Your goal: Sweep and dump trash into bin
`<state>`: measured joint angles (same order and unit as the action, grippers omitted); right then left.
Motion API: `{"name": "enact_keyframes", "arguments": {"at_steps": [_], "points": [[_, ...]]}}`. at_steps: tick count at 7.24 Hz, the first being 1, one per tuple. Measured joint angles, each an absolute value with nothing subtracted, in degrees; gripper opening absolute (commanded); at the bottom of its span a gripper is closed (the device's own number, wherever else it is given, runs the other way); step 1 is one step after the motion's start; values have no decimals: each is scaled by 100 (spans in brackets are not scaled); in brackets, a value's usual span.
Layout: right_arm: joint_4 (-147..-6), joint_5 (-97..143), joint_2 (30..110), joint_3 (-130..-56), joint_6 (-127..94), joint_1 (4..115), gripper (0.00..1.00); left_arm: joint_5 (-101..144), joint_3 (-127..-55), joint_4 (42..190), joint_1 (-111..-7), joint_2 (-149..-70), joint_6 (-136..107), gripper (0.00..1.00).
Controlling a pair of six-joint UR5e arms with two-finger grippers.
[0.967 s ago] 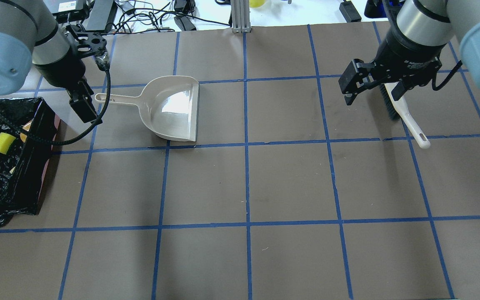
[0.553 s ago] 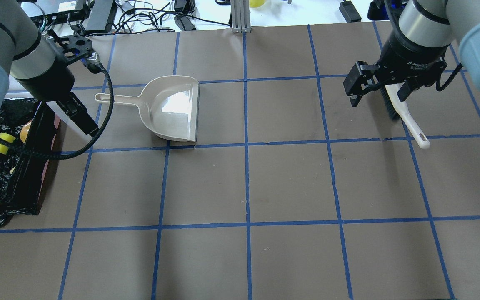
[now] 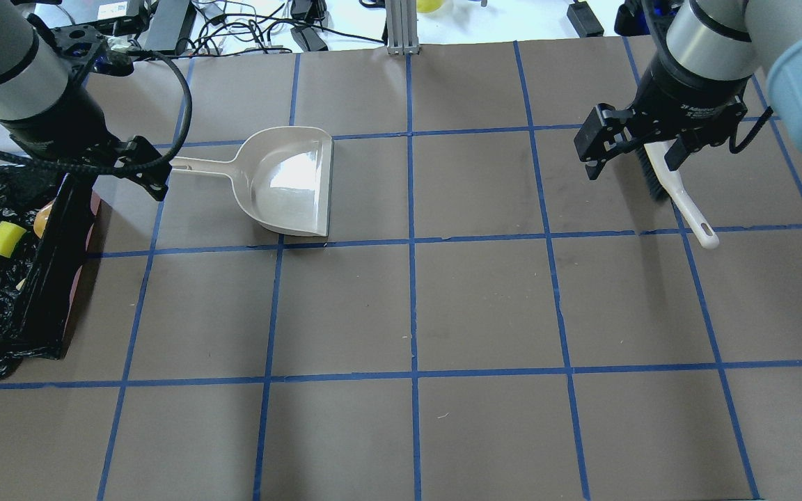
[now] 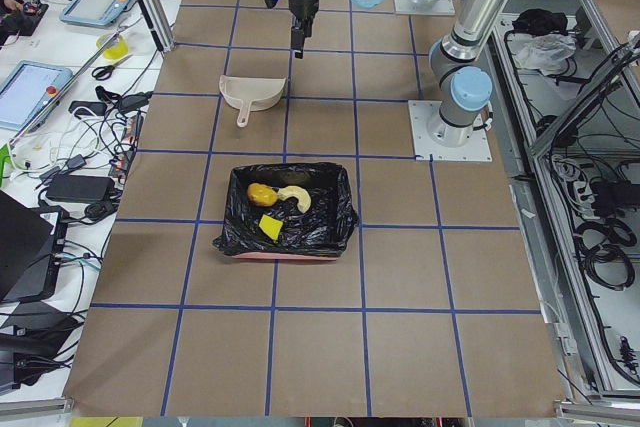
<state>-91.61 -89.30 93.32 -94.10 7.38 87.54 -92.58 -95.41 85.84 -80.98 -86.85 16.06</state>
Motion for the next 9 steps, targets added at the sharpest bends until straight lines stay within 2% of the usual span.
{"name": "enact_keyframes", "arguments": {"at_steps": [3, 9], "points": [[-9164, -8930, 9342, -9453, 738, 8754, 100, -9233, -9069, 9129, -8380, -8818, 35, 100], [-9181, -8930, 9343, -9457, 753, 8754, 100, -9005, -9215, 9190, -8472, -8704, -72, 100]]}}
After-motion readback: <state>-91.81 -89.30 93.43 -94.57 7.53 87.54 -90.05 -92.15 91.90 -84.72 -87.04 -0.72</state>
